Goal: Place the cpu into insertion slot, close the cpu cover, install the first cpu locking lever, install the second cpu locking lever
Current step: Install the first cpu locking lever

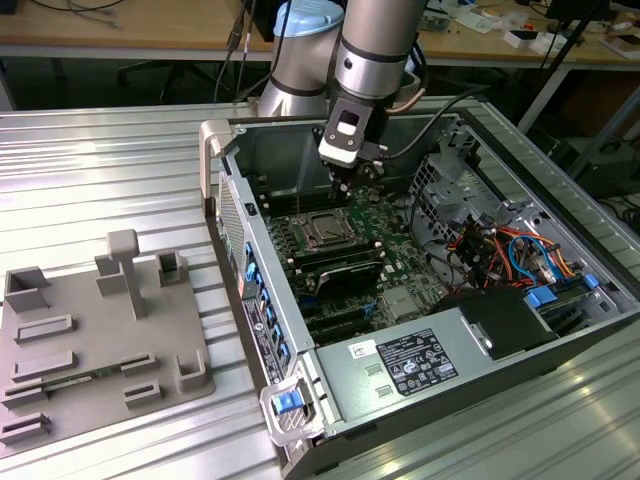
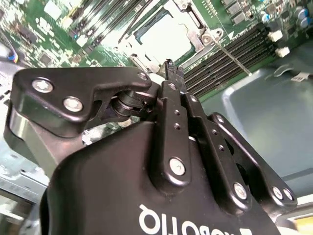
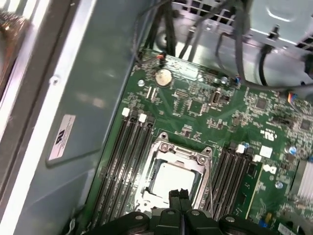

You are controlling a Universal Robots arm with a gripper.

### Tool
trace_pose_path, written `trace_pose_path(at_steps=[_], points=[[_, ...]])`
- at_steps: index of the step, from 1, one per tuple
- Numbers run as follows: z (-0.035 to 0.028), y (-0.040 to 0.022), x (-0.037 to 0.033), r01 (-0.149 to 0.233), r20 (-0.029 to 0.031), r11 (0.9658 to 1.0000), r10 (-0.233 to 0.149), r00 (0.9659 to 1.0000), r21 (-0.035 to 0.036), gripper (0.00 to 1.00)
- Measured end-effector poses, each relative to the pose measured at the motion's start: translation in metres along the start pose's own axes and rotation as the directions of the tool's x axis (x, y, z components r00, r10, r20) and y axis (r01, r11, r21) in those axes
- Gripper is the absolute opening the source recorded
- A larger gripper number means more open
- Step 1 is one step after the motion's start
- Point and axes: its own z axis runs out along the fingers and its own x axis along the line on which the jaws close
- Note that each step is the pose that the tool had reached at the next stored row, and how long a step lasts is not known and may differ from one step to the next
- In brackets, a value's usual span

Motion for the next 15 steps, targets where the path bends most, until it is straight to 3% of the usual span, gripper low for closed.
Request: trace_pose_path(at_steps=[3,6,8,11,15], points=[[0.0001,0.0,0.0,0.053,-0.0022,0.9986,-0.053,0.9986,-0.0021,0.11],[0.0001,0.0,0.0,0.116,-0.0046,0.9932,-0.116,0.9932,-0.0048,0.11],[0.0002,0.0,0.0,0.158,-0.006,0.9875,-0.158,0.9875,-0.0066,0.11],[0.0002,0.0,0.0,0.224,-0.0082,0.9745,-0.224,0.9745,-0.0097,0.11],[0.0001,-0.0019,0.0007,0.269,-0.0097,0.9629,-0.27,0.9629,-0.012,0.11]])
